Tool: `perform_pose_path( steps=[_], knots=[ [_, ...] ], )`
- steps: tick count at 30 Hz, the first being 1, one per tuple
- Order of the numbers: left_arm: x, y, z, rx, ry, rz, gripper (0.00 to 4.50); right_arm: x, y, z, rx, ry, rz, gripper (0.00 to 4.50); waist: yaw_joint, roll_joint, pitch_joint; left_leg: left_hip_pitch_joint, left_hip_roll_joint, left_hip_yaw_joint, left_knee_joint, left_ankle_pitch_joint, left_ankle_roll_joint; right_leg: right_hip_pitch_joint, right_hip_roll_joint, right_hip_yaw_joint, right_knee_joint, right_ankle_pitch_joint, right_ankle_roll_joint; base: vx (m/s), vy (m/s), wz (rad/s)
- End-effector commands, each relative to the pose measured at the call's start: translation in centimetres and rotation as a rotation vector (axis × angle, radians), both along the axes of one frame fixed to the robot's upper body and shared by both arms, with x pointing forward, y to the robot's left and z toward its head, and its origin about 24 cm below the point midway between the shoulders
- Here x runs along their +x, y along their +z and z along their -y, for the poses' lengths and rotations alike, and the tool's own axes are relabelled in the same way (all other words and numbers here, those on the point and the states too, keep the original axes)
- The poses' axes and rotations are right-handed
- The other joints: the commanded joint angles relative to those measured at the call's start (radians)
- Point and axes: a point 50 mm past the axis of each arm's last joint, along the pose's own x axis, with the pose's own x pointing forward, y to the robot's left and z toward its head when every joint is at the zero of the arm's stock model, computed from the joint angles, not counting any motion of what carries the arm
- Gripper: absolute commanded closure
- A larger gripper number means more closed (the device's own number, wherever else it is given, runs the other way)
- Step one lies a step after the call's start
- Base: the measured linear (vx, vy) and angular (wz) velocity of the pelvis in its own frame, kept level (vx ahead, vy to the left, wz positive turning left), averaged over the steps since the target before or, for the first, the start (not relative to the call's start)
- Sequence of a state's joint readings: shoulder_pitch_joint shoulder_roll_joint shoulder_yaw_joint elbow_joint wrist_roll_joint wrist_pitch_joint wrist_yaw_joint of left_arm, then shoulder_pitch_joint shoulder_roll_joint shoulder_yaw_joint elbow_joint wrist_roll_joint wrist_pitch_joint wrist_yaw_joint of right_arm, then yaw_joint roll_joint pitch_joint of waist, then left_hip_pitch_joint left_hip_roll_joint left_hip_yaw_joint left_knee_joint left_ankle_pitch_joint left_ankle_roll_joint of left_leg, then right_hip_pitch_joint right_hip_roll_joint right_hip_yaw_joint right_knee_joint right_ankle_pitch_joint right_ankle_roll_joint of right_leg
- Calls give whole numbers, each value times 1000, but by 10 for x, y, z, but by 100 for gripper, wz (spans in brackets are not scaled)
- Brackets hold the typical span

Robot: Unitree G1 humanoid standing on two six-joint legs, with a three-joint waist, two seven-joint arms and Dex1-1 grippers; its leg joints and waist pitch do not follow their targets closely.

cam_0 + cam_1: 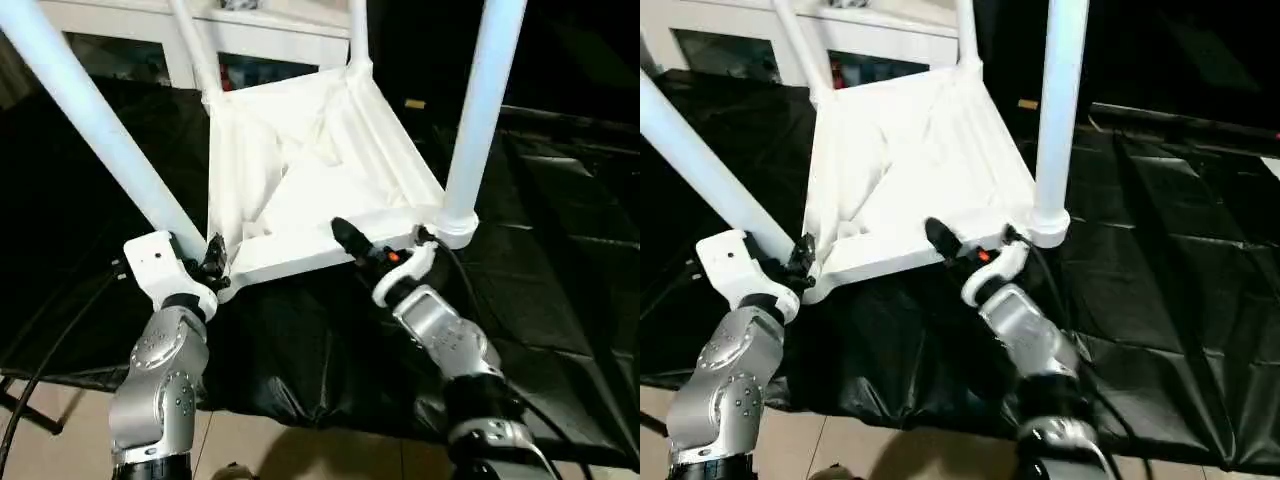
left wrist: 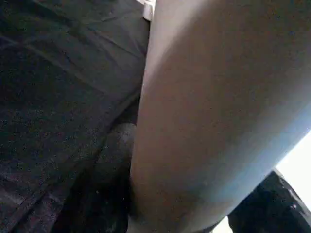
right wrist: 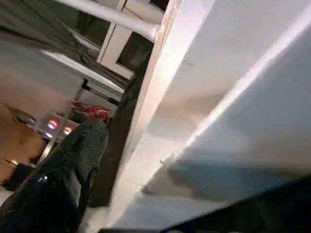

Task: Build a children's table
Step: Flip table

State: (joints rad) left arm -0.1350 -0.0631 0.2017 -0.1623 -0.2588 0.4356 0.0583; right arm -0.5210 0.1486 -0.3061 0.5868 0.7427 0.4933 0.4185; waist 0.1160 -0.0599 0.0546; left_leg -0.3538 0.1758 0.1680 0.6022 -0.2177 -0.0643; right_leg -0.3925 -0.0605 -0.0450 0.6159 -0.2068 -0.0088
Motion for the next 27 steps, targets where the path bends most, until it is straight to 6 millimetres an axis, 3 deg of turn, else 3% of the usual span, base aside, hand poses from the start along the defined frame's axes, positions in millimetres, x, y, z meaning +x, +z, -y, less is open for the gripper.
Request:
perform_pose_path(
  steps=[1, 8, 16, 27],
  knots=[
    [4, 10, 27, -86, -103, 49, 228, 9, 9, 0, 60, -37, 11, 0, -1, 8, -65, 7, 53, -11, -68, 12, 40, 50, -80, 43, -43, 76, -220, 0, 0, 0],
    [3, 10, 28, -76, -107, 49, 228, 18, 8, -2, 140, -78, -41, 63, 0, 1, -68, -1, 50, -7, -63, 32, 67, 51, -81, 44, -39, 98, -232, 0, 0, 0],
    [3, 10, 28, -60, -107, 50, 228, 20, 4, -3, 144, -78, -58, 125, -1, 3, -65, -1, 52, -8, -67, -22, 50, 46, -82, 43, -46, 9, -220, 0, 0, 0],
    [0, 8, 26, -35, -101, 46, 228, 22, 6, -3, 105, -63, -20, 215, 1, -1, -67, -2, 51, -7, -64, 7, 67, 46, -81, 42, -42, 37, -228, 0, 0, 0]
  ],
)
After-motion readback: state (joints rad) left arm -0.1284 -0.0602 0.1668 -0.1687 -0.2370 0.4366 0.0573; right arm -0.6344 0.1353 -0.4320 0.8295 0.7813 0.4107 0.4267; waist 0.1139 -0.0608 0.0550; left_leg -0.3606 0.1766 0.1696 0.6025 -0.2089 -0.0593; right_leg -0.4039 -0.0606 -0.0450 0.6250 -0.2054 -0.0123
